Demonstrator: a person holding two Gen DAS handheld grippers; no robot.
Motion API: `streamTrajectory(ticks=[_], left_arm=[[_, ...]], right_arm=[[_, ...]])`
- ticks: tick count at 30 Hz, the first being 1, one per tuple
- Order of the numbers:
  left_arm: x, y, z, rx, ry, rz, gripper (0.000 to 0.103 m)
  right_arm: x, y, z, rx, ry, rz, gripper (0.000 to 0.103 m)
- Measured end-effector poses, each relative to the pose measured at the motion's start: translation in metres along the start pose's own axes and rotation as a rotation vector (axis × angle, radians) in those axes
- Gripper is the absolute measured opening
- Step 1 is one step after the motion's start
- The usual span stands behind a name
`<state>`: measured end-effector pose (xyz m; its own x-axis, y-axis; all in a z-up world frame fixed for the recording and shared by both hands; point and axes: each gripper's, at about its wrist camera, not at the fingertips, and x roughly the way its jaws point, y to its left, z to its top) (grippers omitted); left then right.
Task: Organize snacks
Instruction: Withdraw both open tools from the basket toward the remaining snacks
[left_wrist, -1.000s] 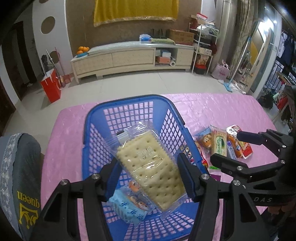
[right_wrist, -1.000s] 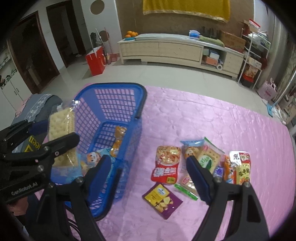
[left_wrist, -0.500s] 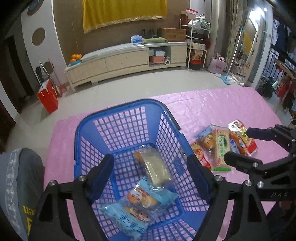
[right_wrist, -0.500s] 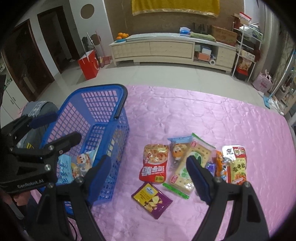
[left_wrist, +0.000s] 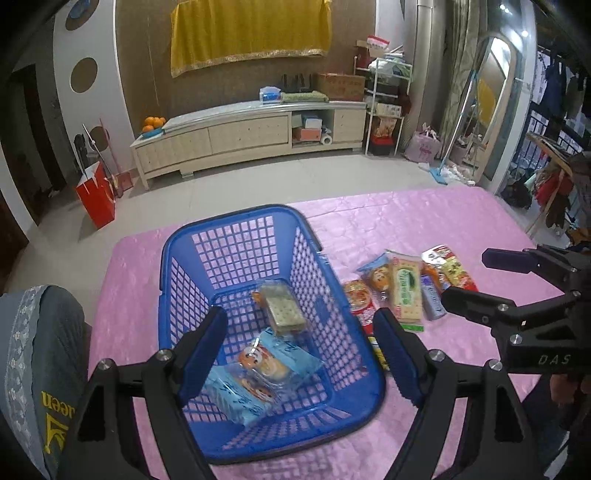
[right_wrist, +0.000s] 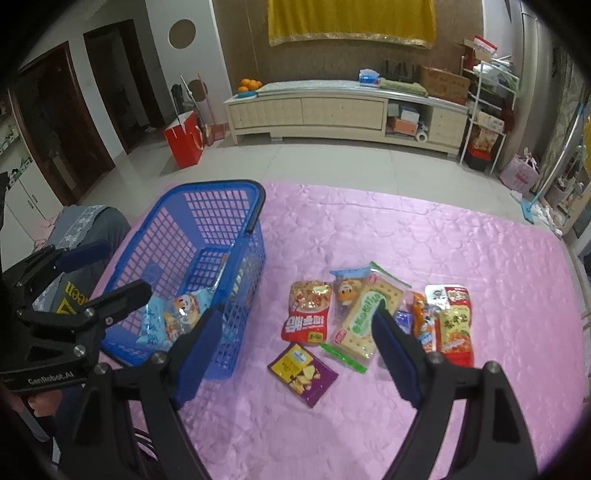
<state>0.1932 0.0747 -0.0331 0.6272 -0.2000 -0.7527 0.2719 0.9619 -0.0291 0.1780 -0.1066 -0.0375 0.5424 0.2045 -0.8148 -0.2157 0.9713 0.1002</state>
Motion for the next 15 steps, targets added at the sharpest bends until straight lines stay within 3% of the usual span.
streamTrajectory(ticks=[8,15], left_arm=[[-0.021,-0.036,0.002,0.029,-0.034,-0.058,0.079],[-0.015,-0.083,0.002,0.076,-0.019,-0.099,0.079]], right_arm=[[-0.036,-0.019,-0.014,0.007,-0.031,-0.031,0.086],[-0.057,-0.054,-0.031,0.052,-0.041,-0.074,0.086]])
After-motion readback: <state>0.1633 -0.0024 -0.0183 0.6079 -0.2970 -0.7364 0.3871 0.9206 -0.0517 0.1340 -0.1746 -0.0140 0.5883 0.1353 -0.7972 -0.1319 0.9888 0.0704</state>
